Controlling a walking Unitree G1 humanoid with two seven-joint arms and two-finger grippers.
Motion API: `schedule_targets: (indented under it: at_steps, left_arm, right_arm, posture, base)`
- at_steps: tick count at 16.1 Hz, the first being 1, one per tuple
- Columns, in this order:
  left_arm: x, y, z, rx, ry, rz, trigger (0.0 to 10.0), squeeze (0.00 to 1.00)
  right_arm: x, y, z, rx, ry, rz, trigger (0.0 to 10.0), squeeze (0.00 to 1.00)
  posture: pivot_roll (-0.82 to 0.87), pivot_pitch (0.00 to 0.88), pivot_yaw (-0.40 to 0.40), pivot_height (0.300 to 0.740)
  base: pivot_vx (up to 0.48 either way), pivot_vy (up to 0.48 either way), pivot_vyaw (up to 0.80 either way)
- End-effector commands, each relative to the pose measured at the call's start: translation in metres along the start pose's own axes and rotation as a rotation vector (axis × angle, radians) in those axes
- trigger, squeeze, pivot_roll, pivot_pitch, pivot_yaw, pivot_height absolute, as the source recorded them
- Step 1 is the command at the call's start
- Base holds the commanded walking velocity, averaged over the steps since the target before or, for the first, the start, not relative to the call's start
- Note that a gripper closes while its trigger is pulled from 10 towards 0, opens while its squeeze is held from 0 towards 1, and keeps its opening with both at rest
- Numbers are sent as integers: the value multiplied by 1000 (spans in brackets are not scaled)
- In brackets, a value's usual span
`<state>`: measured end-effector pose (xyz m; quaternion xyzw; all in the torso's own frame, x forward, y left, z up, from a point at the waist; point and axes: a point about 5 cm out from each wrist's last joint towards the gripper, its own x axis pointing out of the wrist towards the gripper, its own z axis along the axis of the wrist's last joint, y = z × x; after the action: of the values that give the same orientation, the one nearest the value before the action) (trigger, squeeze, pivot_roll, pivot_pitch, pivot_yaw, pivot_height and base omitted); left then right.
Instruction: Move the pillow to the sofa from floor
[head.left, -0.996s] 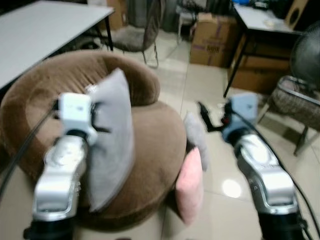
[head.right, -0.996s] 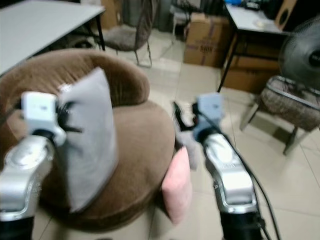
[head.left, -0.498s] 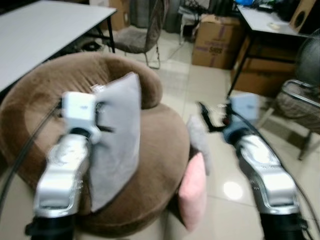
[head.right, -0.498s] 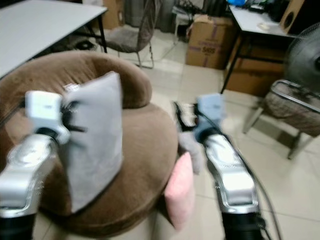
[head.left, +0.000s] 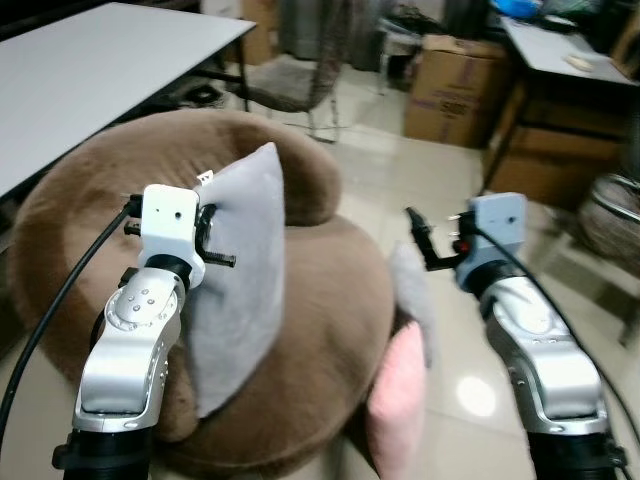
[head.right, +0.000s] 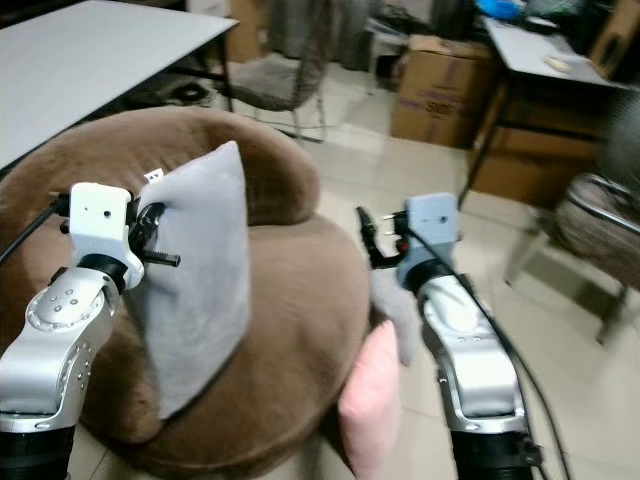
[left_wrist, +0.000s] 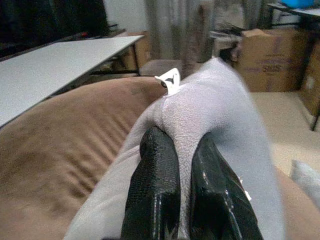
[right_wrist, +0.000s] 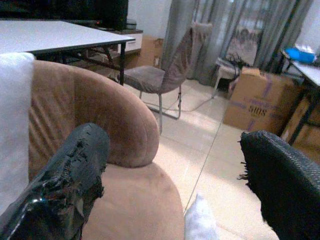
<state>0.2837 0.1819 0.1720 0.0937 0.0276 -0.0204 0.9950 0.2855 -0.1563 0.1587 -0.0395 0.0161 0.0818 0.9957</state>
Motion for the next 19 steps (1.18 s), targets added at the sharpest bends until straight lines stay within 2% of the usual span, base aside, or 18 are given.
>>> schedule_targets:
  at_steps: [1, 3, 7, 10, 12, 13, 14, 15, 16, 17, 18, 19]
  left_arm:
    - [-2, 6, 14, 14, -70, 21, 10000, 0]
    - [-2, 6, 13, 14, -70, 19, 10000, 0]
    - [-2, 4, 11, 17, -65, 5, 10000, 0]
    - [4, 0, 12, 24, -70, -25, 10000, 0]
    - [16, -13, 6, 26, -42, -105, 10000, 0]
    - [26, -21, 5, 49, -32, -163, 10000, 0]
    - [29, -25, 5, 61, -32, -184, 10000, 0]
    - [54, -39, 14, 43, -54, -243, 10000, 0]
    - [64, -46, 20, 30, -60, -267, 10000, 0]
    - [66, -49, 21, 18, -59, -277, 10000, 0]
    - [77, -59, 29, -13, -64, -301, 10000, 0]
    - [88, -70, 39, -80, -64, -316, 10000, 0]
  right_arm:
    - [2, 8, 4, 3, -17, 30, 10000, 0]
    - [1, 9, 2, 5, -12, 30, 10000, 0]
    - [-3, 3, -1, 25, -6, 15, 10000, 0]
    - [-3, 0, 0, 21, -6, 5, 10000, 0]
    - [-5, -5, 0, 3, -2, 10, 10000, 0]
    - [-6, -11, 1, -10, -9, 30, 10000, 0]
    - [-7, -13, 3, -11, -14, 40, 10000, 0]
    - [-15, -24, 8, -13, -11, 168, 10000, 0]
    - [-20, -28, 10, -18, -5, 227, 10000, 0]
    - [-21, -29, 11, -24, -3, 244, 10000, 0]
    - [-29, -31, 14, -43, 4, 316, 10000, 0]
    - [-37, -34, 16, -69, 23, 380, 10000, 0]
  posture:
    - [73, 0, -22, 740]
    - [73, 0, -21, 740]
    - [67, 0, -11, 740]
    - [66, 0, -16, 740]
    - [68, 0, -22, 740]
    - [58, 0, -14, 740]
    - [58, 0, -14, 740]
    - [44, 0, -2, 740]
    - [41, 0, 2, 740]
    - [38, 0, 6, 740]
    - [28, 0, 14, 740]
    - [19, 0, 17, 740]
  base:
    - [330, 0, 800]
    - [326, 0, 800]
    - [328, 0, 0]
    - [321, 0, 0]
    - [0, 0, 0]
    - [0, 0, 0]
    - [0, 0, 0]
    - [0, 0, 0]
    - [0, 0, 0]
    - [0, 0, 0]
    - [0, 0, 0]
    - [0, 0, 0]
